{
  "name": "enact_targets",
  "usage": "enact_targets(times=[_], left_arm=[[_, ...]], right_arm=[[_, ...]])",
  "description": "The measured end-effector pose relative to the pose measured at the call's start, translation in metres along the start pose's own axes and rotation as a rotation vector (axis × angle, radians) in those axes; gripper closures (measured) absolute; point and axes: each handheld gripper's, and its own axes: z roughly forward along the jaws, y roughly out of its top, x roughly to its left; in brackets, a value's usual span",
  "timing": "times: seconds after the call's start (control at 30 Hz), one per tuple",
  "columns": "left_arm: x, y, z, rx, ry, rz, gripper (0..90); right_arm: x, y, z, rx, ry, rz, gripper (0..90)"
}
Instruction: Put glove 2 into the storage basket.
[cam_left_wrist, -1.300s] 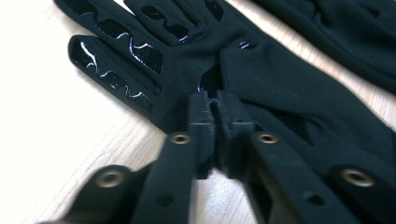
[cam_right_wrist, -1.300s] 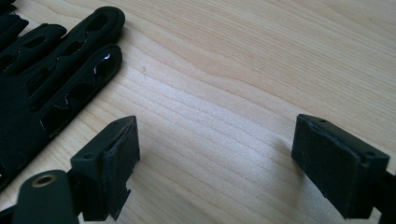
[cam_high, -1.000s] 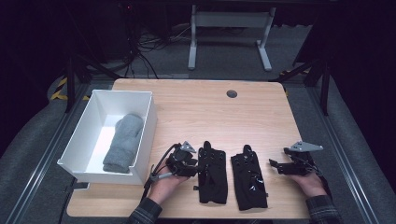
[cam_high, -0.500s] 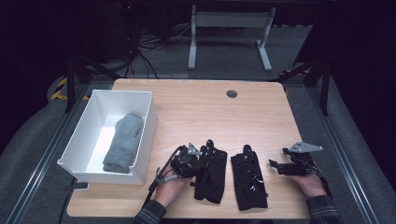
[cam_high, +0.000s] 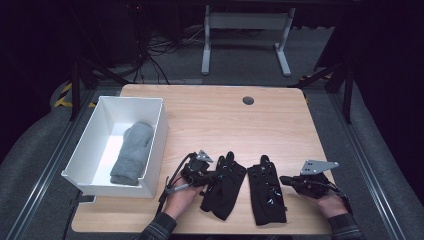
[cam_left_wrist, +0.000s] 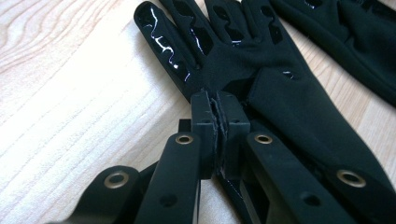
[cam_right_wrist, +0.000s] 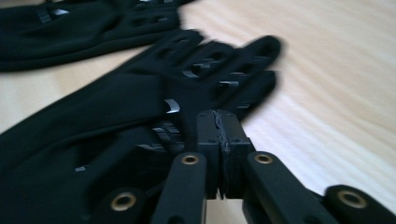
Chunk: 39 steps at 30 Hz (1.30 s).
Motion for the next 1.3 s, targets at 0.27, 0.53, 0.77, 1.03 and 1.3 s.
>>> enact_targets(times=[0.27,0.53,0.77,1.03,1.3], left_arm=[[0.005,0.001,-0.005,-0.034,-0.032,-0.034,87.6],[0.008,0.005,-0.013,-0.074,-0.062,-0.053,87.6],[0.006,0.006,-0.022,-0.089,-0.102,-0.055,87.7],[0.000,0.009,-0.032,-0.119,-0.140,-0.048,87.7],[0.000,0.014,-0.034,-0.139,-0.187,-0.058,87.7]], right_arm=[[0.018,0.006,0.019,0.076,0.077,-0.063,90.0],[0.021,0.010,0.027,0.084,0.062,-0.063,90.0],[0.022,0.015,0.031,0.082,0.044,-0.059,90.0],[0.022,0.017,0.034,0.080,0.023,-0.052,90.0],[0.025,0.025,0.044,0.080,0.031,-0.069,90.0]])
